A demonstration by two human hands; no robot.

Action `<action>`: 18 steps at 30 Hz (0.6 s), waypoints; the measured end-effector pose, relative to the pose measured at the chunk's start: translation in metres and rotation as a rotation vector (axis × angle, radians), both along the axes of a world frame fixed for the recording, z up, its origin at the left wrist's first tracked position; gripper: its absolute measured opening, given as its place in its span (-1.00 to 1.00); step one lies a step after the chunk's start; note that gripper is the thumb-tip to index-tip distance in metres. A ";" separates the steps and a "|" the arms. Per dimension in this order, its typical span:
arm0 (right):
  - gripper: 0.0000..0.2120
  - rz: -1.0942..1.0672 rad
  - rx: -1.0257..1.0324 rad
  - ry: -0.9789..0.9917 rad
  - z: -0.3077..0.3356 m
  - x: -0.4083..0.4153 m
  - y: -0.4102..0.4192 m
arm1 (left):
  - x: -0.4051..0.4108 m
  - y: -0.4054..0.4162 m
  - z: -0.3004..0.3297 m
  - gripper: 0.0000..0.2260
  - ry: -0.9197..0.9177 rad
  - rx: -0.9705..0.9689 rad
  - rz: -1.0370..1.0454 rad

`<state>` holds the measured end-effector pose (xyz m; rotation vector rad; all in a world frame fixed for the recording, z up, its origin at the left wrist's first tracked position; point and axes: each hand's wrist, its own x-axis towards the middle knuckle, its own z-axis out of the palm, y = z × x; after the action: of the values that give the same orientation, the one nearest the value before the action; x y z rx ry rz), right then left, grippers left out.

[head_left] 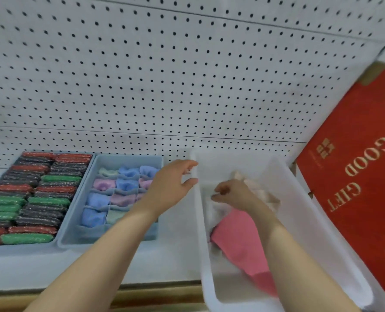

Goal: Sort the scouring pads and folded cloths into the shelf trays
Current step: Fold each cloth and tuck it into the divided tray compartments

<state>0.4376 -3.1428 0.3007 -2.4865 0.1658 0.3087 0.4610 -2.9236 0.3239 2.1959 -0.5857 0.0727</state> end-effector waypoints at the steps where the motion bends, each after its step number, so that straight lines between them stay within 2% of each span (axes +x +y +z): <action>1: -0.91 -0.026 0.150 -0.032 0.018 -0.001 0.000 | 0.001 -0.003 0.005 -0.56 0.030 -0.019 -0.018; 3: -0.90 -0.017 0.376 -0.120 0.058 -0.003 0.002 | 0.001 -0.011 0.018 -0.38 0.120 -0.045 -0.088; 5: -0.89 0.046 0.469 -0.222 0.094 -0.003 0.007 | 0.001 -0.019 0.036 -0.30 0.210 -0.119 -0.136; 7: -0.92 0.108 0.513 -0.316 0.122 0.000 0.013 | 0.004 -0.022 0.054 -0.42 0.239 -0.219 -0.129; 10: -0.94 0.148 0.606 -0.442 0.151 0.005 0.015 | 0.008 -0.014 0.077 -0.76 0.224 -0.270 -0.068; 14: -0.90 0.082 0.718 -0.570 0.171 0.005 0.013 | 0.012 0.015 0.094 -0.86 0.299 -0.365 -0.057; 18: -0.94 0.002 0.790 -0.578 0.175 0.007 0.017 | 0.019 0.041 0.104 -0.88 0.240 -0.398 0.063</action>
<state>0.4446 -3.1258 0.4757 -1.6956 -0.1727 -0.3049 0.4803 -2.8827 0.4276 1.8024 -0.3327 -0.0387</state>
